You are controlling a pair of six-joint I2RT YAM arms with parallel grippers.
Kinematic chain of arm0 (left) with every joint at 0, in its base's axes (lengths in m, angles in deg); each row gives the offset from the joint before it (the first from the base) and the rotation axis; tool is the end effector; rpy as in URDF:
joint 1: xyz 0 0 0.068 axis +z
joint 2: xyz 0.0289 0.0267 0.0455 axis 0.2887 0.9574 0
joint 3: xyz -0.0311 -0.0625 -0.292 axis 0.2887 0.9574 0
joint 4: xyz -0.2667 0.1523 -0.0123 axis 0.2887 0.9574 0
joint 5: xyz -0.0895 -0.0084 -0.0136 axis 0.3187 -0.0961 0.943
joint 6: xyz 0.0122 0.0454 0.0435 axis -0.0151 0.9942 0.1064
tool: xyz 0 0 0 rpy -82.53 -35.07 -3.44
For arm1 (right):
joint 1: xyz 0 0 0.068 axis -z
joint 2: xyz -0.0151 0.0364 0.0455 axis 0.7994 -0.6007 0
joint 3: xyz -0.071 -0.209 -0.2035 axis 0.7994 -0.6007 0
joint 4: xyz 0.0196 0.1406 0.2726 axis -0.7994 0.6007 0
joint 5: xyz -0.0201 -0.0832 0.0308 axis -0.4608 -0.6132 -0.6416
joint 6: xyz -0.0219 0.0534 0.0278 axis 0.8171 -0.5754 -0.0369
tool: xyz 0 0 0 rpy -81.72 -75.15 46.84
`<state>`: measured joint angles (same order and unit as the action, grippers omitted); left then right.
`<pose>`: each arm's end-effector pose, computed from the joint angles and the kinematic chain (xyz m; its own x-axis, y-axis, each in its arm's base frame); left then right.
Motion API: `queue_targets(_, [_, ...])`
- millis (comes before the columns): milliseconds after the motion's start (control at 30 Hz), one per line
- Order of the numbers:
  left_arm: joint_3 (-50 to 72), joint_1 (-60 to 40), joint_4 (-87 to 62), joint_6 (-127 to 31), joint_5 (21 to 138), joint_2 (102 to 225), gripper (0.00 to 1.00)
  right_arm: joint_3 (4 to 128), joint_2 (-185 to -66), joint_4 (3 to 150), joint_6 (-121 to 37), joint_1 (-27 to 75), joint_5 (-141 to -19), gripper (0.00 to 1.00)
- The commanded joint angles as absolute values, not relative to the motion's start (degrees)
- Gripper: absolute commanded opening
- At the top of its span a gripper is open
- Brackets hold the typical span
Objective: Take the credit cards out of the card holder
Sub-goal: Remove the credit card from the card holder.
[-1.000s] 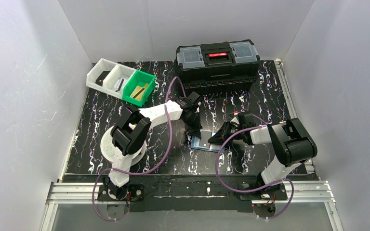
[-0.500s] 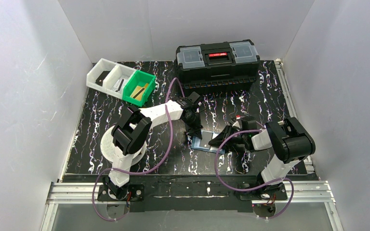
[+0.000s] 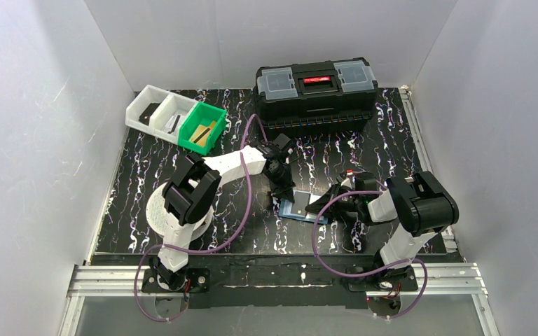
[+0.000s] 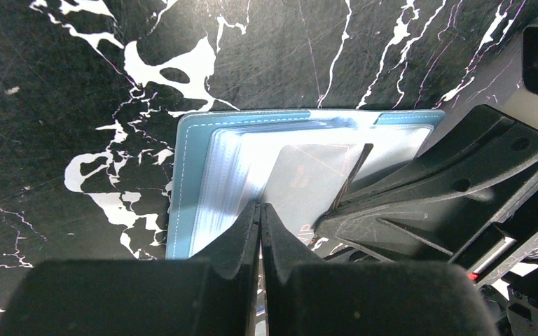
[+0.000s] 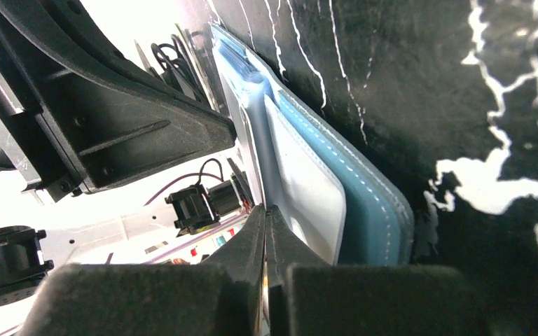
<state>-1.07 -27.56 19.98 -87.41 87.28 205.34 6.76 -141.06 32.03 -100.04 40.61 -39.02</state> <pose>0.3391 -0.3503 0.1515 -0.9933 -0.0772 -0.0860 -0.0241 0.8660 -0.4995 0.2360 0.0901 0.0608 -0.9076 0.4161 0.0561 0.2120 0.3386 0.9167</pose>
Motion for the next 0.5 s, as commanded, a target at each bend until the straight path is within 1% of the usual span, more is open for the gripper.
queue_targets(0, [2.7,-27.6,25.8,-86.2,80.5,210.5,0.00,6.0,-141.0,30.8,-101.1,41.4,-38.0,0.01])
queue_targets(100, [3.4,-27.0,25.9,-86.3,80.2,210.3,0.00,6.1,-139.7,34.1,-99.0,42.0,-39.0,0.01])
queue_targets(333, [4.4,-25.9,25.7,-85.8,79.9,210.1,0.00,8.4,-132.9,50.5,-90.7,43.1,-43.4,0.01])
queue_targets(467, [4.2,-25.9,25.6,-85.7,80.1,210.4,0.00,9.2,-130.5,54.4,-88.3,43.1,-44.8,0.01])
